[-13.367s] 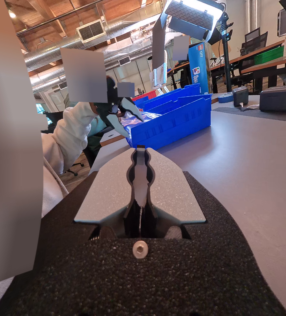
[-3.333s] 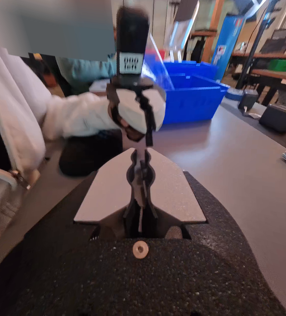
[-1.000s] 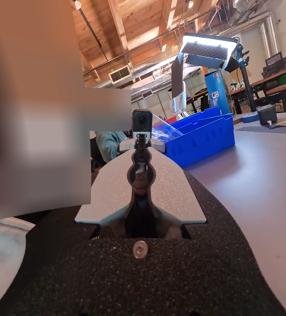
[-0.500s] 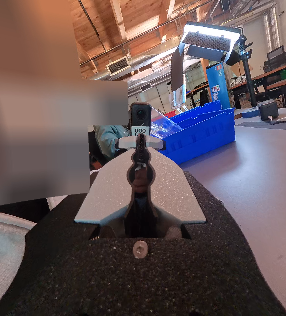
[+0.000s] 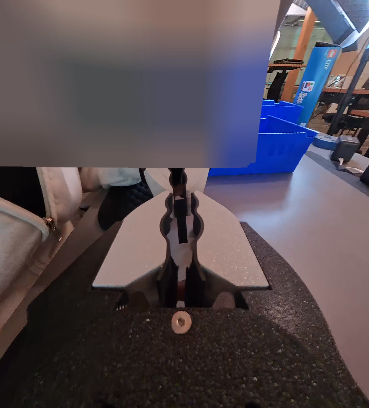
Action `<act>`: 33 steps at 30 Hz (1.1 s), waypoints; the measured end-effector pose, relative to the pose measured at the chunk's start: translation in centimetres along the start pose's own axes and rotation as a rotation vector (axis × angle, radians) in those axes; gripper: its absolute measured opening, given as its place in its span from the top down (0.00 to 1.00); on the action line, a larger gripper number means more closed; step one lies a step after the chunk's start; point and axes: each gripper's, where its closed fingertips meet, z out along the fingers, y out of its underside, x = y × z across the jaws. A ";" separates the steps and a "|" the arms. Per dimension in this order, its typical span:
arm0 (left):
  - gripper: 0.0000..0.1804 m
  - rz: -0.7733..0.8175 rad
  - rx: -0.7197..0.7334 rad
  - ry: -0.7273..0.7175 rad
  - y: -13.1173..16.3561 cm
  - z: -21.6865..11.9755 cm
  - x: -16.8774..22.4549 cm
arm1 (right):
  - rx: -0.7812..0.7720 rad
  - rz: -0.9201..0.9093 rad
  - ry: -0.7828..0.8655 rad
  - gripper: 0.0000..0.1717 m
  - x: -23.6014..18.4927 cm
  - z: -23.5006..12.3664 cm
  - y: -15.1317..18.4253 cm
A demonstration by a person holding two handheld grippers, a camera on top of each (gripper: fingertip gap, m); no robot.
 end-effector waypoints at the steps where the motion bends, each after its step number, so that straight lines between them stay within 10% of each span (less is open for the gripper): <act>1: 0.96 0.000 -0.003 0.008 0.0 0.0 0.1 | -0.010 -0.006 -0.003 0.92 0.0 0.0 0.2; 17: 0.97 -0.088 0.238 0.089 -3.0 -1.9 0.5 | 0.039 -0.043 0.020 0.96 -0.7 -0.9 -1.4; 33: 0.93 0.227 -0.162 0.080 1.6 5.7 6.1 | -0.648 -0.064 0.185 0.96 -5.9 -6.0 5.1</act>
